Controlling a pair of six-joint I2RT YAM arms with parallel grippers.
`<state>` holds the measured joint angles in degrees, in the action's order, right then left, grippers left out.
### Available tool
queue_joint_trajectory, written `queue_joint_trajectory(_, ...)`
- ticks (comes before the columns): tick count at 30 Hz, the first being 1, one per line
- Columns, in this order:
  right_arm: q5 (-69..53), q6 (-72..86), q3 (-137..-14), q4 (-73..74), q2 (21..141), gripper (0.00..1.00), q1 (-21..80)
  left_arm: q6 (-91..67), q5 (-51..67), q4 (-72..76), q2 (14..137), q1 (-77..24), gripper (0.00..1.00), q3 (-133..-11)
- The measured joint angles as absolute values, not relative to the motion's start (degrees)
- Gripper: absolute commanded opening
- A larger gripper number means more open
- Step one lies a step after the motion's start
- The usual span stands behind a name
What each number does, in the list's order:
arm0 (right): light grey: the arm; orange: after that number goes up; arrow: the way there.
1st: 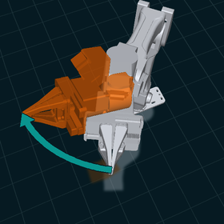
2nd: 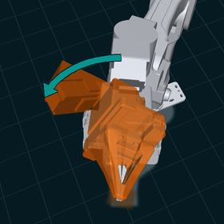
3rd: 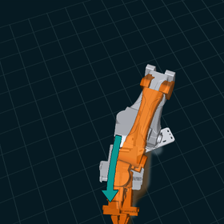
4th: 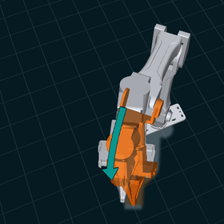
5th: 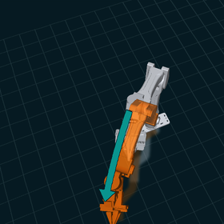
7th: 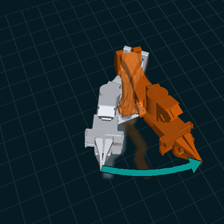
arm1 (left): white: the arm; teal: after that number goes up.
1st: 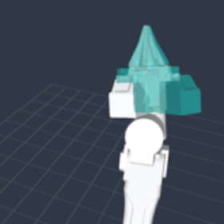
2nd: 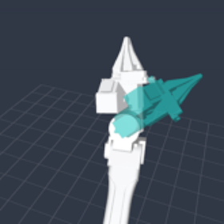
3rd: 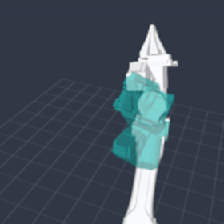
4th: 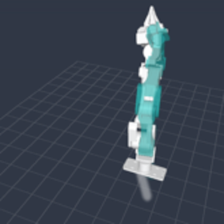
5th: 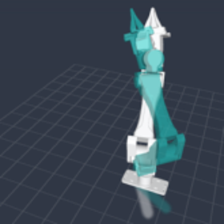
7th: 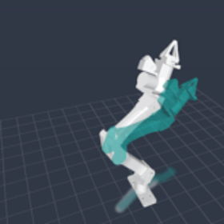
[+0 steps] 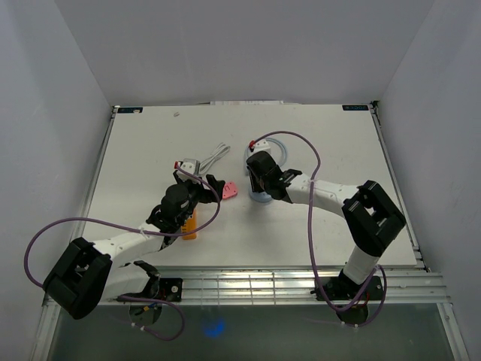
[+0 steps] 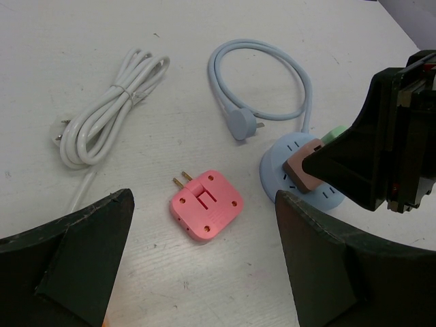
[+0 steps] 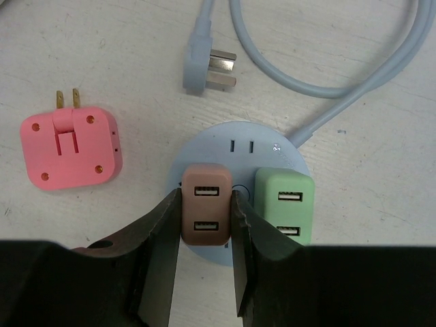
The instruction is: Insert the plug
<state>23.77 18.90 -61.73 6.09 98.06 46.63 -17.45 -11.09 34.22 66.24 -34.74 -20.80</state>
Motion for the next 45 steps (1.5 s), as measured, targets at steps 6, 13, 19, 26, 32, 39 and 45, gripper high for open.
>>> queue_joint_trajectory(6, 23.59, 18.72, -63.29, 8.4, 98.72, 0.08, 46.63, -17.45, -11.11, 34.22, 66.24, -34.74, 0.95, -20.84)
queue_joint_trajectory(13, 19.46, 18.02, -61.95, 7.33, 97.54, 0.08, 45.41, -17.45, -11.11, 34.22, 66.24, -34.74, 0.95, -20.84)
queue_joint_trajectory(19, 19.99, 17.8, -62.0, 7.4, 97.56, 0.08, 45.32, -17.43, -11.16, 34.17, 66.22, -34.74, 0.95, -20.84)
queue_joint_trajectory(26, 17.89, 16.36, -62.89, 8.99, 97.65, 0.08, 41.71, -17.47, -11.64, 33.58, 66.15, -34.74, 0.96, -20.84)
queue_joint_trajectory(32, 16.62, 14.68, -65.93, 12.4, 99.2, 0.08, 32.8, -17.52, -12.53, 33.17, 66.15, -34.74, 0.96, -20.84)
queue_joint_trajectory(39, 16.16, 13.8, -70.02, 14.96, 101.93, 0.46, 26.74, -17.67, -13.15, 32.95, 66.15, -34.74, 0.97, -20.84)
queue_joint_trajectory(45, 16.03, 12.84, -69.25, 20.62, 103.33, 0.53, 26.98, -17.63, -13.15, 32.88, 66.15, -34.74, 0.98, -20.84)
